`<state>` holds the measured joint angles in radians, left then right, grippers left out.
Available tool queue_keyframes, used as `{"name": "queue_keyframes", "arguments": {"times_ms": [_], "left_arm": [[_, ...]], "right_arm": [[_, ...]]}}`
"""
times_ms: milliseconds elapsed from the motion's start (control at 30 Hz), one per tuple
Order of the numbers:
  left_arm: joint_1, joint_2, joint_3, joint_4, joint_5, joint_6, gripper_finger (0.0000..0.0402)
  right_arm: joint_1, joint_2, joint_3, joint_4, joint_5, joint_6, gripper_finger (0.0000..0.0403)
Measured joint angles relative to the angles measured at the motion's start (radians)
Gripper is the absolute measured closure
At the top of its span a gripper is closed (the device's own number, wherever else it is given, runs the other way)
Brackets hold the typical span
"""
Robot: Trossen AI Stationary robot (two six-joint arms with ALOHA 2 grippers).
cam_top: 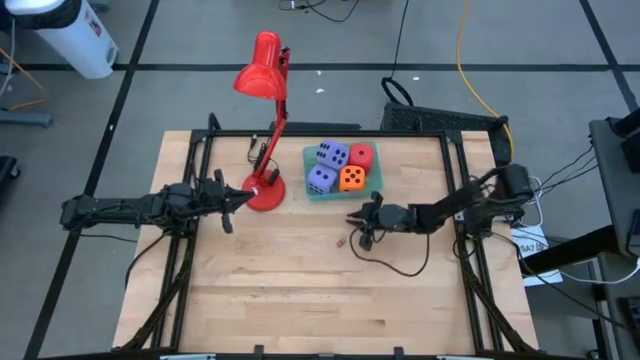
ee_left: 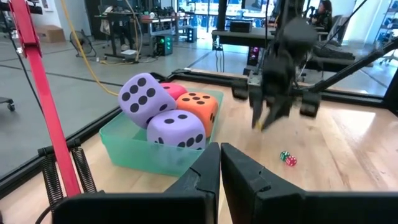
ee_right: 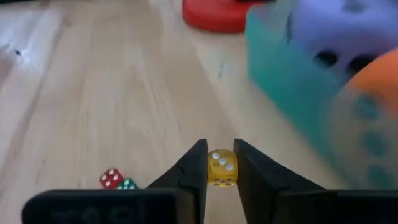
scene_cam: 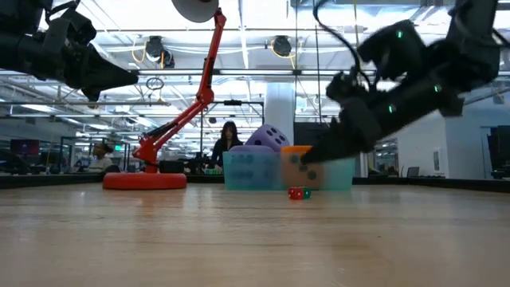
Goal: Pick & Place Dice
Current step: Put the yellow small die into the green bin
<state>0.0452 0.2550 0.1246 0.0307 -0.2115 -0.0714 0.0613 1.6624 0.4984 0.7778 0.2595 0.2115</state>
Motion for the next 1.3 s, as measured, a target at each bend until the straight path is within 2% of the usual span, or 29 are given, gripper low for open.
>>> {"name": "queue_keyframes", "arguments": {"times_ms": [200, 400, 700, 900, 1033, 1200, 1300], "left_arm": [[0.0, 0.0, 0.0, -0.001, 0.0, -0.002, 0.0376], [0.0, 0.0, 0.0, -0.002, 0.0, -0.016, 0.0376], [0.0, 0.0, 0.0, -0.004, 0.0, -0.018, 0.0376], [0.0, 0.0, 0.0, -0.005, 0.0, -0.019, 0.0376], [0.0, 0.0, 0.0, -0.005, 0.0, -0.02, 0.0376], [0.0, 0.0, 0.0, -0.005, 0.0, -0.022, 0.0376], [0.0, 0.0, 0.0, -0.002, 0.0, -0.022, 0.0376]], "right_arm": [[-0.002, -0.256, 0.0, -0.176, 0.006, -0.044, 0.0357], [-0.019, -0.485, 0.0, -0.354, 0.021, -0.081, 0.0336], [-0.022, -0.719, -0.004, -0.524, 0.028, -0.113, 0.0359], [-0.043, -0.867, -0.119, -0.395, 0.026, -0.111, 0.0337], [-0.069, -0.952, -0.215, -0.356, 0.028, -0.079, 0.0354], [-0.073, -0.995, -0.325, -0.218, 0.024, -0.065, 0.0357], [-0.08, -1.014, -0.364, -0.193, 0.024, -0.059, 0.0337]]}}
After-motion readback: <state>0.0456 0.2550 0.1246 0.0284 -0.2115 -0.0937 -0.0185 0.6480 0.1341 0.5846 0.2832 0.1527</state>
